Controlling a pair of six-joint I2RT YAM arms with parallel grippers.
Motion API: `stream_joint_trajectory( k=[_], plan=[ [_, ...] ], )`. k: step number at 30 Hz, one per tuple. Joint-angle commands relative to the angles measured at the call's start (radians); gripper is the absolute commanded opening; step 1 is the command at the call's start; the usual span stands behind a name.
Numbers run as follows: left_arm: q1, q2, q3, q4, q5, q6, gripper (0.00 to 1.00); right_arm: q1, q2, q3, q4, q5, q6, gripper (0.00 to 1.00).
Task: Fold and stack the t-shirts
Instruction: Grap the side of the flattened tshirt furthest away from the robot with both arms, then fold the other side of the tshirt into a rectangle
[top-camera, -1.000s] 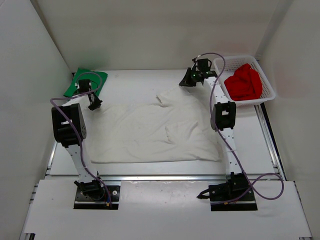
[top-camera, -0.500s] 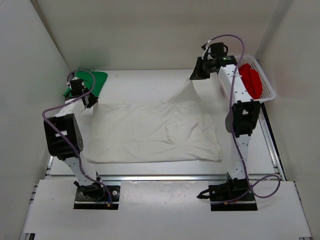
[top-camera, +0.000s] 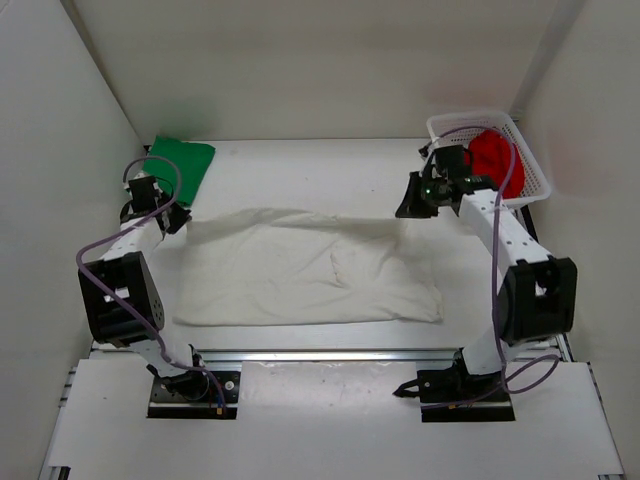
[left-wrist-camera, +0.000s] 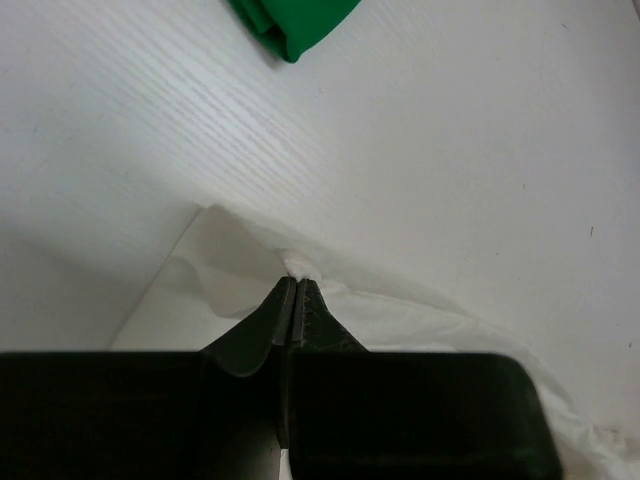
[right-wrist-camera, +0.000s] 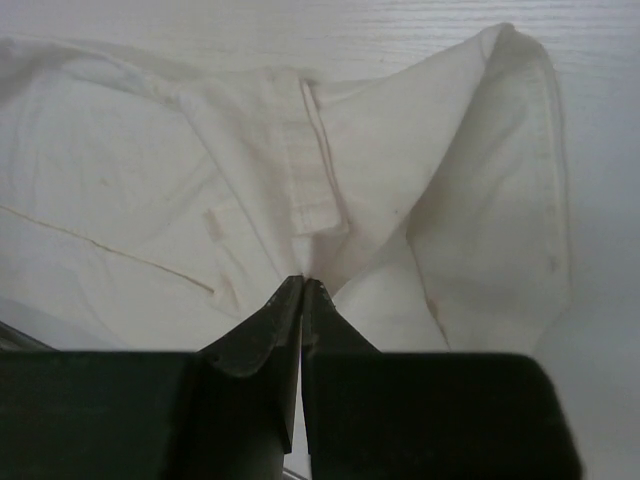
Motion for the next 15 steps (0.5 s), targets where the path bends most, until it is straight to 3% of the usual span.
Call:
stream_joint_trajectory(
  k=[1,15],
  plan=[
    [0.017,-0.107,-0.036,0.009,0.038,-0.024,0.00,-0.010,-0.180,-0.098,0.134,0.036,0.036,0.00],
    [0.061,-0.279,-0.200,-0.009,0.032,-0.054,0.00,-0.052,-0.650,-0.629,0.265,0.040,0.176,0.00]
  ],
)
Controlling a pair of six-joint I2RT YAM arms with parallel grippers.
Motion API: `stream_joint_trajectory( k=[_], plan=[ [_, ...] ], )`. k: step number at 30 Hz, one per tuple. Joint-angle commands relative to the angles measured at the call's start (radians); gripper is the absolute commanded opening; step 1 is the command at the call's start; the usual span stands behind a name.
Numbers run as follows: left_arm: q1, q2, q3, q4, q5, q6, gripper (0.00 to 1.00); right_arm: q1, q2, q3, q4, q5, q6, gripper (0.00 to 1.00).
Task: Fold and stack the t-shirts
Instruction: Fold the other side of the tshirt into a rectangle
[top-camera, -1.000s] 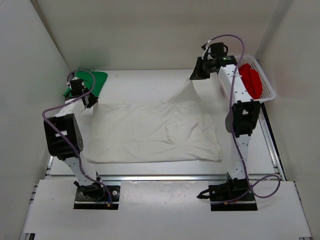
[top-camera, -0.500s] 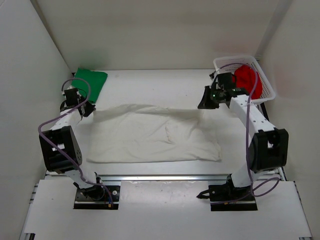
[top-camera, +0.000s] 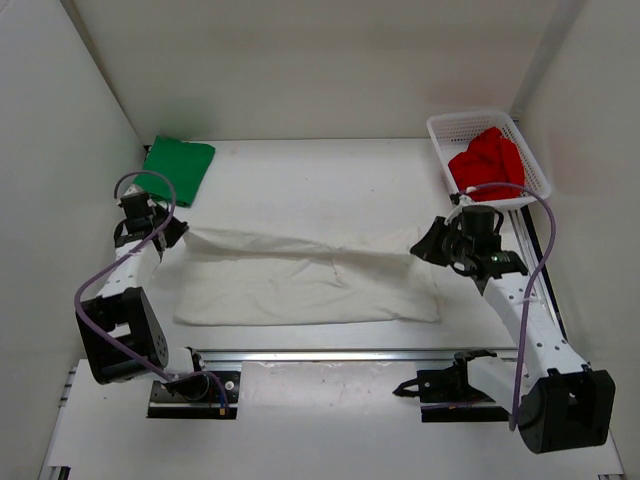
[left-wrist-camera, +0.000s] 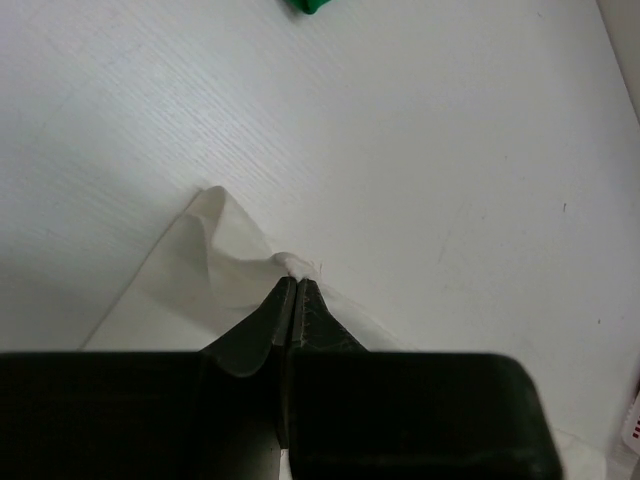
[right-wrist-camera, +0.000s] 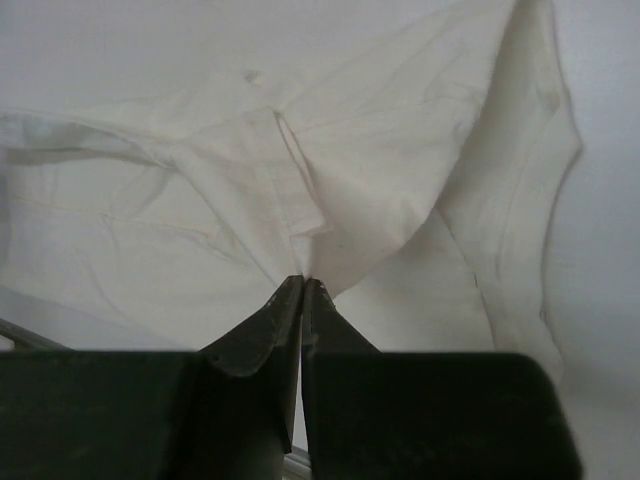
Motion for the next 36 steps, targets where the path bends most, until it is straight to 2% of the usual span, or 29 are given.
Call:
stream_joint_trajectory(
  k=[1,7,12,13,14,15,16,17,18,20,23,24,26,27,28,30,32,33,35,36],
  plan=[
    [0.024,-0.065,-0.041,-0.014,0.000,-0.017,0.00,-0.012,-0.080,-0.107,0.070,0.023,0.068,0.00],
    [0.046,-0.128,-0.144,-0.005,-0.018,-0.052,0.00,-0.046,-0.251,-0.356,0.161,0.022,0.177,0.00],
    [0.079,-0.154,-0.216,-0.011,-0.056,-0.072,0.00,-0.090,-0.295,-0.499,0.205,-0.011,0.221,0.00],
    [0.080,-0.158,-0.228,-0.009,-0.056,-0.079,0.01,-0.090,-0.305,-0.520,0.216,-0.015,0.229,0.00],
    [0.083,-0.154,-0.233,-0.008,-0.064,-0.084,0.07,-0.084,-0.296,-0.531,0.218,-0.009,0.226,0.00],
    [0.085,-0.152,-0.228,-0.014,-0.056,-0.093,0.14,-0.083,-0.303,-0.525,0.218,0.001,0.229,0.03],
    [0.086,-0.152,-0.227,-0.022,-0.064,-0.090,0.17,-0.080,-0.302,-0.532,0.215,0.017,0.226,0.06],
    [0.083,-0.161,-0.220,-0.016,-0.059,-0.105,0.24,-0.075,-0.317,-0.523,0.213,0.026,0.221,0.14],
    [0.076,-0.163,-0.217,-0.023,-0.070,-0.118,0.27,-0.071,-0.314,-0.513,0.199,0.044,0.215,0.20],
    [0.074,-0.189,-0.207,-0.043,-0.078,-0.147,0.39,-0.072,-0.340,-0.485,0.166,0.067,0.200,0.29],
    [0.066,-0.224,-0.194,-0.028,-0.058,-0.184,0.39,-0.032,-0.354,-0.415,0.123,0.121,0.191,0.35],
    [0.039,-0.250,-0.194,-0.026,-0.059,-0.182,0.35,0.000,-0.348,-0.395,0.112,0.147,0.180,0.36],
    [-0.033,-0.289,-0.177,0.003,-0.087,-0.156,0.28,0.066,-0.290,-0.361,0.148,0.176,0.174,0.24],
    [-0.059,-0.316,-0.173,0.020,-0.095,-0.124,0.28,0.110,-0.271,-0.339,0.165,0.181,0.169,0.05],
    [-0.106,-0.330,-0.179,0.044,-0.078,-0.103,0.29,0.135,-0.201,-0.312,0.202,0.187,0.165,0.00],
    [-0.189,-0.376,-0.206,0.078,-0.072,-0.110,0.29,0.217,-0.092,-0.266,0.277,0.175,0.146,0.00],
    [-0.300,-0.395,-0.297,0.157,-0.056,-0.135,0.30,0.259,0.054,-0.214,0.375,0.169,0.120,0.00],
    [-0.321,-0.399,-0.337,0.184,-0.062,-0.138,0.30,0.264,0.126,-0.185,0.407,0.158,0.087,0.04],
    [-0.387,-0.387,-0.381,0.195,-0.065,-0.138,0.30,0.273,0.216,-0.126,0.475,0.140,0.056,0.23],
    [-0.413,-0.369,-0.395,0.239,-0.064,-0.126,0.31,0.272,0.273,-0.096,0.480,0.126,0.022,0.27]
  ],
)
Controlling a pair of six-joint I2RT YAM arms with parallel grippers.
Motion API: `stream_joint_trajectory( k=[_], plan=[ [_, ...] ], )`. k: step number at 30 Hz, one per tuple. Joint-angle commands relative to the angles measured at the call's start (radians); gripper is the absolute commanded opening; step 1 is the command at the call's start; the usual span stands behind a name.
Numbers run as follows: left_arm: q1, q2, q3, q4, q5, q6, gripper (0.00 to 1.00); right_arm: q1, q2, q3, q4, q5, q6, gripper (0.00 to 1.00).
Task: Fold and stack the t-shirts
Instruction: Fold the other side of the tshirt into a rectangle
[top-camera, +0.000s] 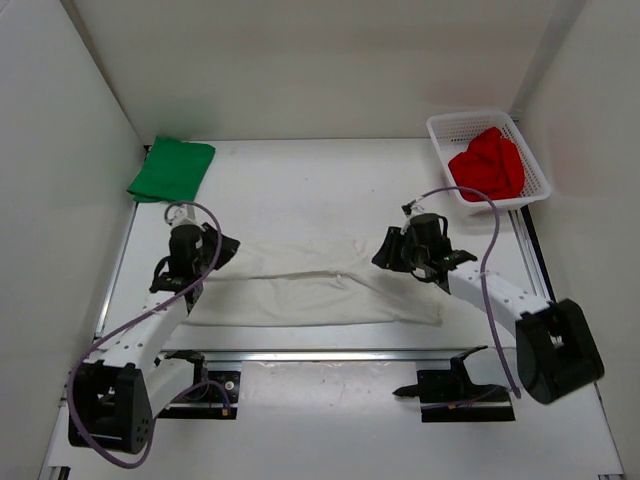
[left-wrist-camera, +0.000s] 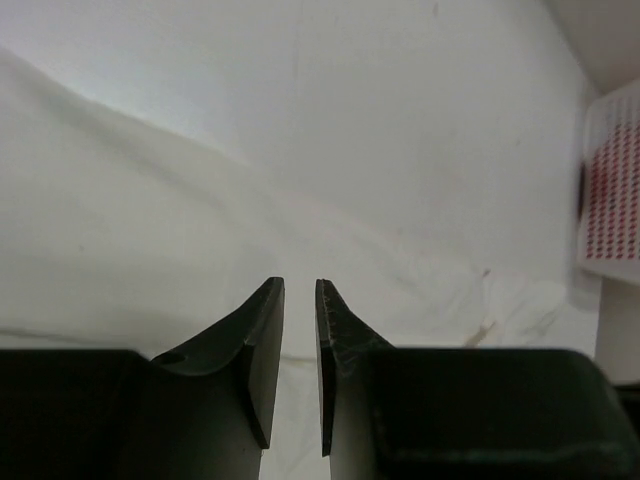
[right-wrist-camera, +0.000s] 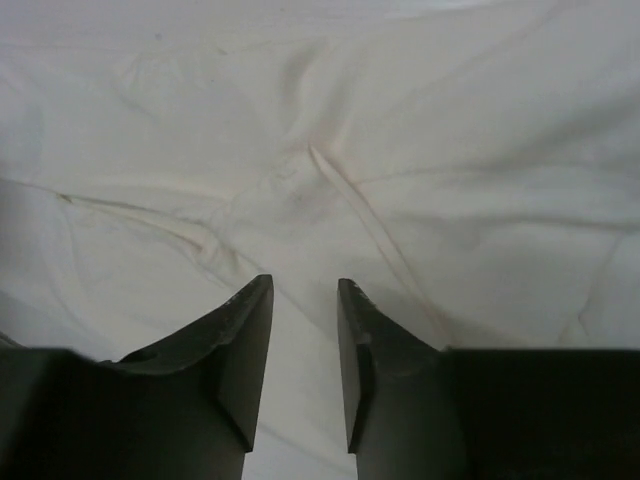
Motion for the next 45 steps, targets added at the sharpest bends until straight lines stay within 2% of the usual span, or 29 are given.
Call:
stream_joint_trajectory(
  k=[1,2,5,10,16,21,23,25,26,28,31,34,39,45],
  plan=[
    [-0.089,0.035,-0.058,0.071,0.004,0.019,0.31,0.003,0.123,0.110,0.152,-0.045,-0.114,0.32],
    [-0.107,0.054,-0.055,0.068,0.010,0.031,0.30,-0.004,0.167,0.139,0.143,-0.046,-0.121,0.37],
    [-0.166,0.068,-0.090,0.102,0.036,0.042,0.30,-0.009,0.237,0.176,0.149,-0.033,-0.152,0.43],
    [-0.264,0.085,-0.138,0.138,0.055,0.042,0.29,0.012,0.336,0.234,0.129,-0.033,-0.188,0.43],
    [-0.384,0.077,-0.205,0.207,0.070,0.000,0.27,0.048,0.382,0.267,0.112,-0.016,-0.214,0.43],
    [-0.387,0.071,-0.265,0.269,0.105,-0.018,0.26,0.069,0.418,0.285,0.075,-0.021,-0.228,0.44],
    [-0.387,0.058,-0.276,0.287,0.110,-0.030,0.26,0.086,0.410,0.271,0.078,-0.006,-0.213,0.36],
    [-0.393,0.060,-0.287,0.296,0.117,-0.030,0.26,0.082,0.393,0.245,0.089,-0.015,-0.205,0.21],
    [-0.391,0.066,-0.285,0.299,0.116,-0.029,0.26,0.080,0.392,0.236,0.095,-0.033,-0.199,0.17],
    [-0.399,0.068,-0.286,0.310,0.128,-0.032,0.26,0.086,0.390,0.228,0.086,-0.024,-0.211,0.18],
    [-0.396,0.060,-0.285,0.333,0.137,-0.032,0.27,0.108,0.381,0.234,0.045,-0.009,-0.211,0.00],
    [-0.397,0.064,-0.300,0.362,0.148,-0.052,0.26,0.152,0.330,0.195,0.029,-0.001,-0.185,0.00],
    [-0.411,0.083,-0.322,0.414,0.160,-0.075,0.26,0.287,0.176,0.138,-0.063,0.115,-0.095,0.00],
    [-0.424,0.081,-0.326,0.444,0.156,-0.090,0.25,0.397,0.114,0.090,-0.109,0.233,0.042,0.00]
  ],
)
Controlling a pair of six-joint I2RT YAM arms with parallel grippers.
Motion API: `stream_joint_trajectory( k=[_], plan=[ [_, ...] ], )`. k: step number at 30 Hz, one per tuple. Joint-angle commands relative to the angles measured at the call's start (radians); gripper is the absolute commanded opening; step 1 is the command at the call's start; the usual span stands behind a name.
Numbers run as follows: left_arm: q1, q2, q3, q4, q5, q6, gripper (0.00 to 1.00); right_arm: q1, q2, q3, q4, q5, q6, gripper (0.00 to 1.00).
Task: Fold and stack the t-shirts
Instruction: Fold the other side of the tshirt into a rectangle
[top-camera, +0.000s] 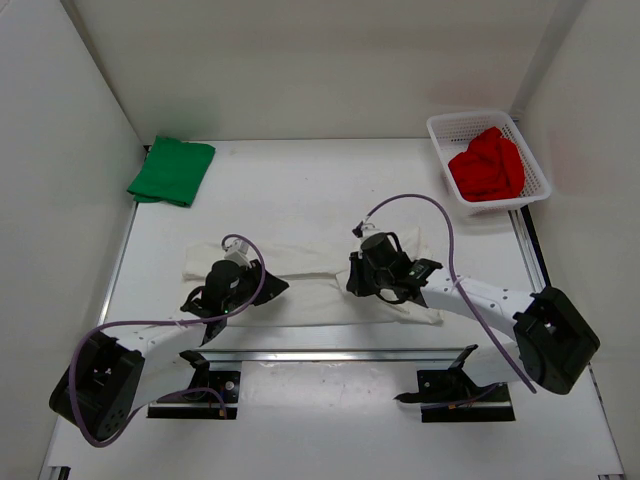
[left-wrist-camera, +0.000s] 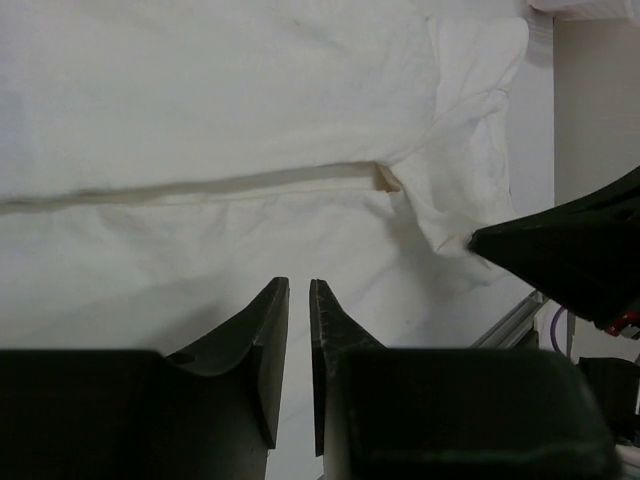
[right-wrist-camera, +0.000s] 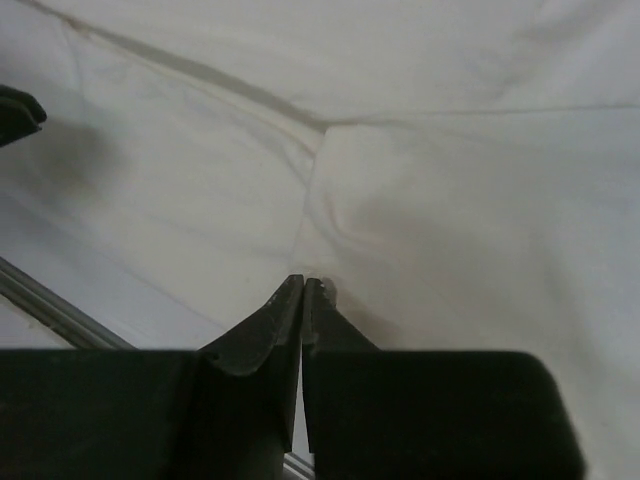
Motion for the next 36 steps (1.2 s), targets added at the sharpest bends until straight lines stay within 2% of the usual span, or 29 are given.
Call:
stream_joint_trajectory(
  k=[1,2,4,6,7,11,12,13,15,17,19,20,21,23,27,29,34,35,36],
  plan=[
    [-0.012,-0.006,-0.010,0.051,0.021,-0.019,0.25,0.055,-0.022,-0.053,0.000,0.076,0.117,0.02],
    [-0.009,-0.012,-0.017,0.051,0.025,-0.021,0.25,0.058,-0.031,-0.066,0.009,0.064,0.138,0.08],
    [-0.001,-0.024,-0.016,0.042,0.022,-0.022,0.25,0.081,-0.035,-0.084,0.037,0.042,0.157,0.09],
    [0.014,-0.046,-0.020,0.030,0.023,-0.021,0.26,0.092,-0.051,-0.098,0.047,0.004,0.165,0.22],
    [0.025,-0.063,-0.018,0.018,0.019,-0.018,0.26,0.089,-0.069,-0.092,0.041,-0.010,0.162,0.24],
    [0.054,-0.107,-0.007,-0.001,0.015,-0.021,0.26,0.017,-0.191,-0.098,0.018,0.002,0.125,0.27],
    [0.046,-0.109,0.010,-0.004,0.014,-0.015,0.26,-0.052,-0.208,-0.115,0.017,0.005,0.113,0.27],
    [0.030,-0.104,0.022,-0.007,0.006,-0.010,0.26,-0.092,-0.225,-0.121,0.024,0.002,0.103,0.20],
    [0.000,-0.055,0.088,-0.021,-0.006,0.008,0.27,-0.295,-0.250,-0.171,0.067,-0.053,0.076,0.04],
    [-0.001,0.013,0.143,-0.026,-0.001,0.031,0.27,-0.432,-0.238,-0.195,0.148,-0.103,0.066,0.00],
    [0.029,0.092,0.188,-0.003,0.046,0.007,0.28,-0.589,-0.207,-0.217,0.245,-0.159,0.056,0.07],
    [0.060,0.115,0.208,0.020,0.055,-0.007,0.28,-0.620,-0.184,-0.219,0.289,-0.153,0.057,0.12],
    [0.065,0.149,0.228,0.033,0.058,-0.013,0.28,-0.675,-0.155,-0.224,0.317,-0.166,0.056,0.23],
    [0.101,0.198,0.254,0.045,0.072,-0.031,0.28,-0.746,-0.083,-0.209,0.388,-0.250,0.065,0.34],
    [0.161,0.325,0.286,0.094,0.110,-0.062,0.28,-0.792,0.059,-0.158,0.428,-0.306,0.062,0.36],
    [0.184,0.396,0.286,0.128,0.146,-0.080,0.27,-0.810,0.107,-0.156,0.455,-0.315,0.068,0.37],
    [0.252,0.453,0.224,0.183,0.152,-0.123,0.26,-0.815,0.170,-0.153,0.518,-0.364,0.085,0.30],
    [0.259,0.457,0.210,0.197,0.157,-0.128,0.26,-0.812,0.181,-0.153,0.524,-0.363,0.092,0.27],
    [0.275,0.465,0.207,0.203,0.149,-0.131,0.27,-0.816,0.181,-0.155,0.535,-0.370,0.099,0.16]
  ],
)
